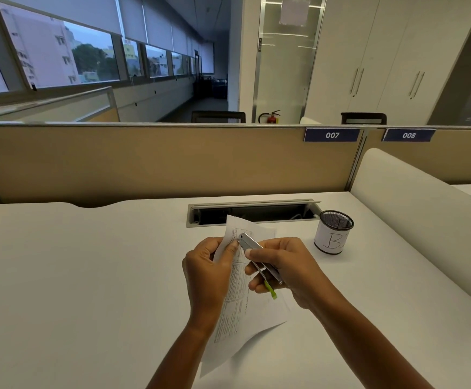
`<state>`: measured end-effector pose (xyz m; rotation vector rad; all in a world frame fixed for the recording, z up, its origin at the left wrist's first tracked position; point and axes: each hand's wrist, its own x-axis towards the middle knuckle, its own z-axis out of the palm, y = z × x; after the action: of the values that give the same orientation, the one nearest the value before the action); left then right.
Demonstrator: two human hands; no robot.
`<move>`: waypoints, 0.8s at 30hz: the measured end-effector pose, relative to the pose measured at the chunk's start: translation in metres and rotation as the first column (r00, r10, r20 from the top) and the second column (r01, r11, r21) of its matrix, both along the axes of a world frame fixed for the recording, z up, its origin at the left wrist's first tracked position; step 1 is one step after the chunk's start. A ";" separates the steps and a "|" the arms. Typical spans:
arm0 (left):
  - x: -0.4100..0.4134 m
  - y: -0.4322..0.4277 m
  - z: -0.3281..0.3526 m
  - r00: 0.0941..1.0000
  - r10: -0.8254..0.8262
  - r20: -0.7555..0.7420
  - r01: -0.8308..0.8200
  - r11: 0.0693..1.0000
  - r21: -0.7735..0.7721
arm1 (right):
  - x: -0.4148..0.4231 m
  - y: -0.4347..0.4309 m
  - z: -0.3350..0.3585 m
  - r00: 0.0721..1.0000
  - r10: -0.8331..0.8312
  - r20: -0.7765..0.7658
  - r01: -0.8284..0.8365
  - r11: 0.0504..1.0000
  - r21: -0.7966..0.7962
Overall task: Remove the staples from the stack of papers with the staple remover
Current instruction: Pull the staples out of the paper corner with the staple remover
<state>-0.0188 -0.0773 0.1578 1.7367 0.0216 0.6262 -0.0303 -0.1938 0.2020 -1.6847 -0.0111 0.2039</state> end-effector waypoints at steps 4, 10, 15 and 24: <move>0.001 0.000 -0.001 0.999 0.023 0.030 -0.023 1.000 0.021 | 0.002 0.001 0.001 1.000 -0.003 0.027 0.005 0.998 -0.070; 0.000 0.000 0.001 0.999 0.005 0.044 -0.005 1.000 0.002 | 0.007 0.001 -0.006 0.989 -0.041 0.140 0.075 0.966 -0.248; -0.005 -0.010 0.011 0.993 -0.070 0.091 0.074 0.996 -0.042 | 0.010 -0.013 -0.007 0.964 -0.136 0.227 0.185 0.959 -0.213; 0.002 -0.001 0.014 0.997 -0.076 0.012 0.077 0.988 -0.131 | 0.002 -0.008 0.005 0.984 0.143 -0.107 -0.120 0.973 0.198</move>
<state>-0.0172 -0.0787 0.1715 1.6008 -0.0088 0.5624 -0.0278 -0.2017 0.2066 -1.4789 -0.0509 0.3929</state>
